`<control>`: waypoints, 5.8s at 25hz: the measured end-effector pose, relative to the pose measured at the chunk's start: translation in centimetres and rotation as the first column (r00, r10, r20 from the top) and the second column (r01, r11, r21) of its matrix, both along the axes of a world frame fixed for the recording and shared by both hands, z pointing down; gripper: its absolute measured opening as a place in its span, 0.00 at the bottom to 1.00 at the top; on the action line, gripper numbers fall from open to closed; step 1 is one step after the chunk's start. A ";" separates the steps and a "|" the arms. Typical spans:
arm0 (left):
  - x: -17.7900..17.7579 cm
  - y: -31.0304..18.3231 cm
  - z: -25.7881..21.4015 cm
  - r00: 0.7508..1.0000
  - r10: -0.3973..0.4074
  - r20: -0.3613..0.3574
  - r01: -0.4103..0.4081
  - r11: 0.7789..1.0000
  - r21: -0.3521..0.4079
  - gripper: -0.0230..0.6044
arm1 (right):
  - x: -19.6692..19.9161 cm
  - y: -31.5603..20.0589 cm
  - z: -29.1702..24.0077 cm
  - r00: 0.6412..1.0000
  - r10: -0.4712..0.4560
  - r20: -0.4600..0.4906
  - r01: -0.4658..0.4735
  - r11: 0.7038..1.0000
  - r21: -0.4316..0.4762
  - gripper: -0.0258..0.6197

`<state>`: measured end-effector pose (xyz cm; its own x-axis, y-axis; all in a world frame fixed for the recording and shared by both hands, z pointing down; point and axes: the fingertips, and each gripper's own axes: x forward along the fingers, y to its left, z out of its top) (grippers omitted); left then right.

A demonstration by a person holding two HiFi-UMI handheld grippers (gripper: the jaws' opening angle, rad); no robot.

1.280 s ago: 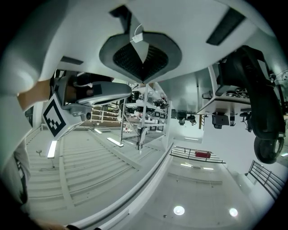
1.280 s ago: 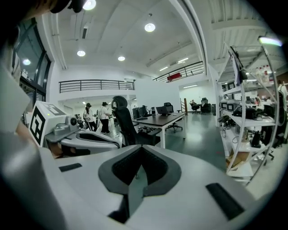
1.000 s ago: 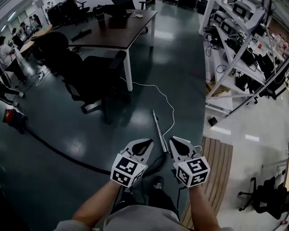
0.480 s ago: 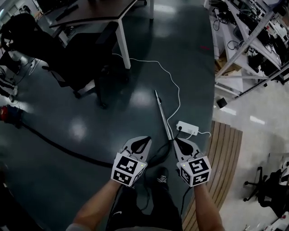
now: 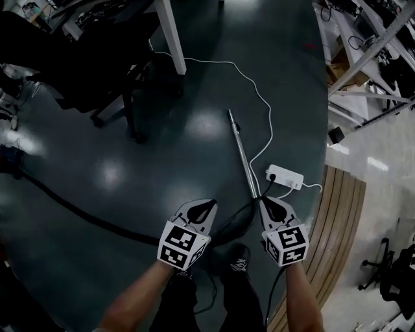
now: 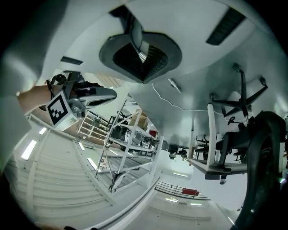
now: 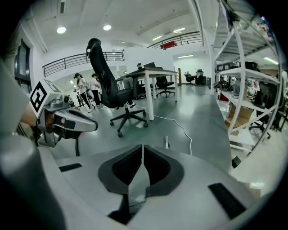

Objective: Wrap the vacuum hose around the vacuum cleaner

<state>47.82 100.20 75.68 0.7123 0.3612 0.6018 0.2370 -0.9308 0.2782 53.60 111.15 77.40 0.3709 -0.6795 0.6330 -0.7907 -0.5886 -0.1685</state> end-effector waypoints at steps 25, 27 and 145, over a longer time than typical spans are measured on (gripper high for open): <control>4.7 0.7 36.6 0.986 0.157 0.053 -0.158 0.987 0.016 0.05 | 6.6 1.1 42.9 0.994 0.012 0.110 0.006 0.987 -0.162 0.22; 4.9 0.7 38.2 0.983 0.179 0.048 -0.180 0.983 0.033 0.05 | 6.7 1.1 44.7 0.992 0.017 0.124 0.005 0.985 -0.172 0.27; -27.8 -39.5 -26.5 0.930 0.002 0.369 -0.204 0.837 0.508 0.32 | -31.1 -49.2 -30.8 -0.318 -0.946 -0.057 0.841 -0.254 -0.478 0.28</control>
<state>19.98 60.73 49.17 0.4036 -0.0258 0.9146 0.3246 -0.9306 -0.1695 22.46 61.96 46.57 -0.4124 -0.3048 0.8585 -0.3175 0.9314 0.1782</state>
